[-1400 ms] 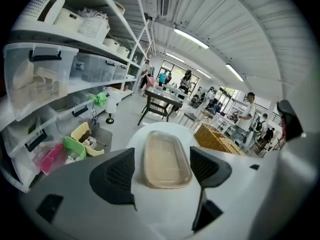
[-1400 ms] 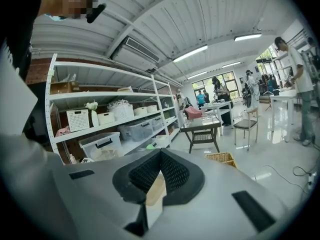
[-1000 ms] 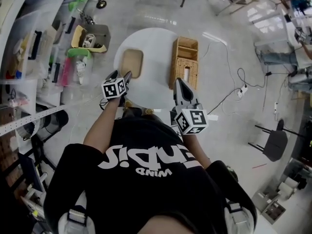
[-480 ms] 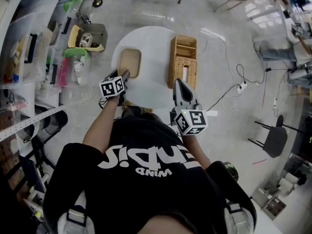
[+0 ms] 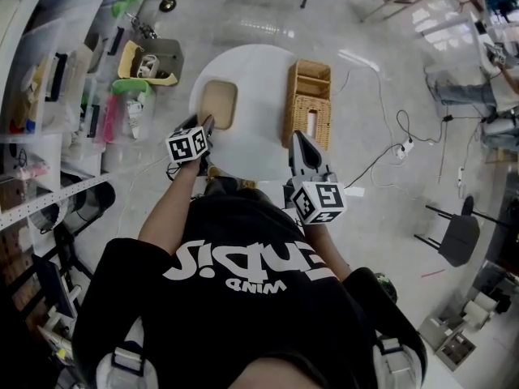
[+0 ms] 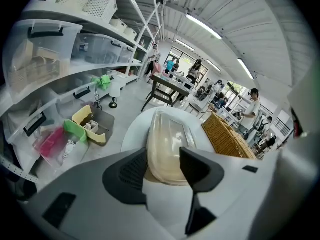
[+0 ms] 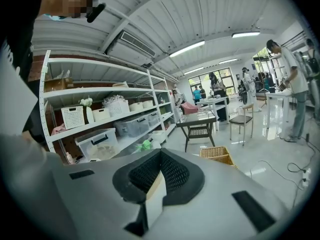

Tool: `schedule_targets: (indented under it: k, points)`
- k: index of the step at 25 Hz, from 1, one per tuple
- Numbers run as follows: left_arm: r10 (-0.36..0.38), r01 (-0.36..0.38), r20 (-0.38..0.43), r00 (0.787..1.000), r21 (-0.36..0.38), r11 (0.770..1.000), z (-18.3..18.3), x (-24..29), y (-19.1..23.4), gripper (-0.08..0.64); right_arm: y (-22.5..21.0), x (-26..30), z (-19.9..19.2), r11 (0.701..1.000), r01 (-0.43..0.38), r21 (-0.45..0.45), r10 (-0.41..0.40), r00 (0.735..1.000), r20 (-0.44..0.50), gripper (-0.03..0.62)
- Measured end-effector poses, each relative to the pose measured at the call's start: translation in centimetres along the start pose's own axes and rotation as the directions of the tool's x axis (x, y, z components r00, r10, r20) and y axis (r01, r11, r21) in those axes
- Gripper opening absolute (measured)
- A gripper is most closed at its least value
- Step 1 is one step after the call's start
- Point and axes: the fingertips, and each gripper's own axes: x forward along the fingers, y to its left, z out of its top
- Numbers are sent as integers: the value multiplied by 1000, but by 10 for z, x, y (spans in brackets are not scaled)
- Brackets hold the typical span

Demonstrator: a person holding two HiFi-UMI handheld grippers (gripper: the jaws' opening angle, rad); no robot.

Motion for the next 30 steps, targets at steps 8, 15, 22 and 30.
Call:
schedule_targets:
  k: [8,15,22,30]
  points:
    - [68,-68,2,998,62,996,3,-9,3,198,-1,-5,-1,1000,-6,-1,6,1000,4,-3]
    - [120,-119,-9,993,90,989,1,-11,10,201,-2,-11,-4,1000,-5,0,5,1000,3,-2]
    - [127,-128,14,992,79,989,5,-14,6,187,-6,-14,-4,1000,-6,4,6,1000,5,-2]
    - [76,-75,44,996,-27,997,7,-22,1,124,-7,-17,-6,1000,-14,8,13,1000,9,-2]
